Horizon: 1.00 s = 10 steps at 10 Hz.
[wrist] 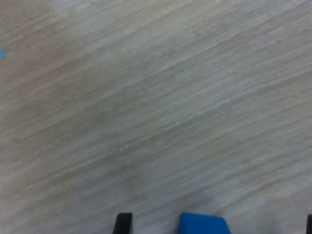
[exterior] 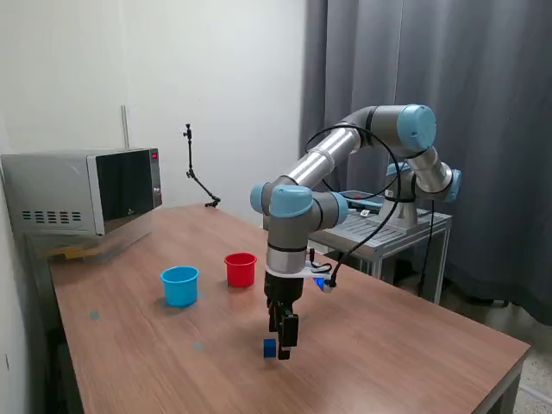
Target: Place red objects in the red bin, and blue objects in the blue bin.
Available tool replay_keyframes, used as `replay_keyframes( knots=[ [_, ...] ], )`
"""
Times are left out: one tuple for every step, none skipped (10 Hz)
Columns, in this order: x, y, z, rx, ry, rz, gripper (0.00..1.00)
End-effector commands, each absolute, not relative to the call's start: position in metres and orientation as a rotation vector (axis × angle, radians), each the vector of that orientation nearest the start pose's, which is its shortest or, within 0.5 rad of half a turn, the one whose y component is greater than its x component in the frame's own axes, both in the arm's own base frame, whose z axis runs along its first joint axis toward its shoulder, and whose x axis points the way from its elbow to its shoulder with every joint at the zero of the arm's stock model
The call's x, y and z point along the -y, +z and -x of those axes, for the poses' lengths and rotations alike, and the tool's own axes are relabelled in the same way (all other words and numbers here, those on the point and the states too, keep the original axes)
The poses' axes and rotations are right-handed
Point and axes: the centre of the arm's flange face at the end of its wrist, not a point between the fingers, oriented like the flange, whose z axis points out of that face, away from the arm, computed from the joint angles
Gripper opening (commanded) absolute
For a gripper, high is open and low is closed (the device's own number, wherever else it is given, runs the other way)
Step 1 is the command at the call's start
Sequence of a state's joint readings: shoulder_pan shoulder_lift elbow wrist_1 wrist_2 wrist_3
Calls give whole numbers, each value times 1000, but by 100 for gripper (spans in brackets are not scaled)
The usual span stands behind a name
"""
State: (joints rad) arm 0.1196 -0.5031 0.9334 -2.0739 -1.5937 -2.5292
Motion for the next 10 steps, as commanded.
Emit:
replay_keyframes(
  knots=[
    [230,111,814,-2748,80,1634,100],
    [229,112,814,-2750,81,1633,100],
    [229,113,815,-2753,81,1634,100],
    [229,109,818,-2755,80,1636,100],
    [229,111,819,-2757,83,1640,100],
    [228,112,821,-2758,87,1646,100],
    [227,112,822,-2760,87,1644,100],
    [227,111,821,-2758,86,1643,100],
    [226,111,822,-2760,86,1641,100],
    [226,109,821,-2755,85,1638,100]
  ],
)
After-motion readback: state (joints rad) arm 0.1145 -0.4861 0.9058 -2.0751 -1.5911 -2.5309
